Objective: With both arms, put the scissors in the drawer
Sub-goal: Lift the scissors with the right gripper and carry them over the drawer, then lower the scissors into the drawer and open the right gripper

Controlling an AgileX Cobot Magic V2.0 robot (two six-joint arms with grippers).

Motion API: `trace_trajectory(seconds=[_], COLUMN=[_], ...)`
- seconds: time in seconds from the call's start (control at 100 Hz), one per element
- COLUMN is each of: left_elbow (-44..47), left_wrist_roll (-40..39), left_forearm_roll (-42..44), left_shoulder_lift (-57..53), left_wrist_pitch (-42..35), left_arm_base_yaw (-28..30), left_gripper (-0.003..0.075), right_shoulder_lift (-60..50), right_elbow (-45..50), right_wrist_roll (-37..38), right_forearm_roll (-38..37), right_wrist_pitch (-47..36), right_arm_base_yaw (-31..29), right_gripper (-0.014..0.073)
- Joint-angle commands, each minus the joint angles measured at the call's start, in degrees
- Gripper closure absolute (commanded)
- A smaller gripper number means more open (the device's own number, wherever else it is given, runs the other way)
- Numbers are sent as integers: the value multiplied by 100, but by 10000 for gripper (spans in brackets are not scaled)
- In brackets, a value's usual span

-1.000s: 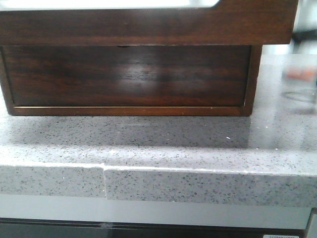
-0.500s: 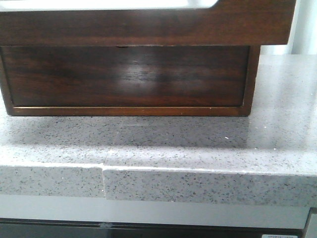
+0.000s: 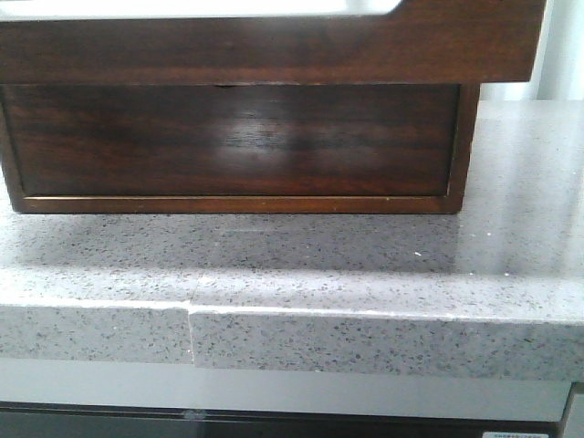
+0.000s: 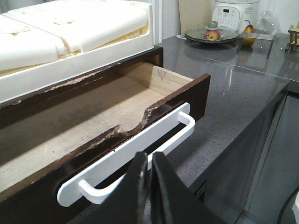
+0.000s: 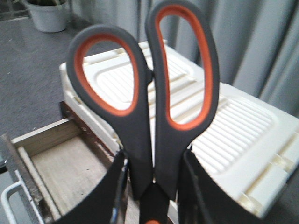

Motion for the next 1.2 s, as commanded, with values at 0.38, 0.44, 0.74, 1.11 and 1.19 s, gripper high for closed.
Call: trace_trajectory(seconds=[0.38, 0.44, 0.74, 1.11, 1.19], left_elbow=[-196, -196, -196, -196, -196], left_wrist_roll=[-51, -51, -51, -51, -51], left_forearm_roll=[-125, -125, -125, -146, -146], left_shoulder_lift=[88, 88, 88, 88, 88], left_wrist_pitch=[-230, -174, -128, -119, -106], left_arm_base_yaw=[-18, -18, -18, -18, -18], left_gripper=[740, 740, 740, 740, 740], right_shoulder_lift=[1348, 1489, 2025, 2144, 2144], right_elbow=[-173, -173, -173, -173, -173], right_wrist_roll=[-1500, -1509, -1509, -1509, -1509], right_forearm_roll=[104, 91, -206, -365, -365], right_wrist_pitch=[-306, -187, 421, 416, 390], right_arm_base_yaw=[1144, 1144, 1144, 1144, 1144], right_gripper=[660, 660, 660, 642, 554])
